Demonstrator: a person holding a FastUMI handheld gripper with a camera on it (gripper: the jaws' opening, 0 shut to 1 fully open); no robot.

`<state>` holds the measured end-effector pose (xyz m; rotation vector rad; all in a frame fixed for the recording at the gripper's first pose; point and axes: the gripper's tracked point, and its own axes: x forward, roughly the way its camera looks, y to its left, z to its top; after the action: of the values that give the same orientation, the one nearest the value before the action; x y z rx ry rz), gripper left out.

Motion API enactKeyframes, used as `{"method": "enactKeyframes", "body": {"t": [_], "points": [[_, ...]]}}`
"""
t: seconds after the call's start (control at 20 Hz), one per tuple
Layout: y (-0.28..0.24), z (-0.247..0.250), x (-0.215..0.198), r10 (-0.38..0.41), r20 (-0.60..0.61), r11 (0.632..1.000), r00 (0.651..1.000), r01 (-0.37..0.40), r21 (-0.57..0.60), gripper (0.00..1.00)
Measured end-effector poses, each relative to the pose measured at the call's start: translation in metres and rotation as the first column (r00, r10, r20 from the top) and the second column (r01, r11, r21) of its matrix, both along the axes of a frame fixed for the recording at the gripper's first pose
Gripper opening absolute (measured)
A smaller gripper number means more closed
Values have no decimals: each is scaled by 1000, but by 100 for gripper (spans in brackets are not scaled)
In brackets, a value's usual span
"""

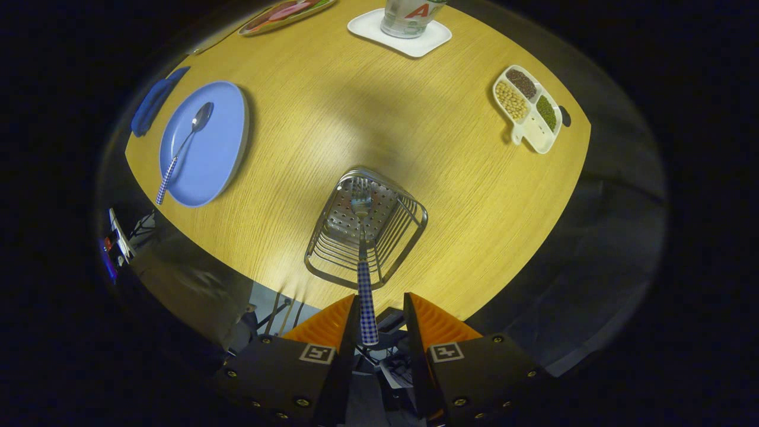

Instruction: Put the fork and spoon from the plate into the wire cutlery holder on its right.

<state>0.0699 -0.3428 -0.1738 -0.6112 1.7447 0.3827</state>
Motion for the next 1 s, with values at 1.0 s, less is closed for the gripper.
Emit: {"method": "enactKeyframes", "body": {"t": [1.0], "points": [[169,37,-87,-226,260,925,939,123,360,44]]}}
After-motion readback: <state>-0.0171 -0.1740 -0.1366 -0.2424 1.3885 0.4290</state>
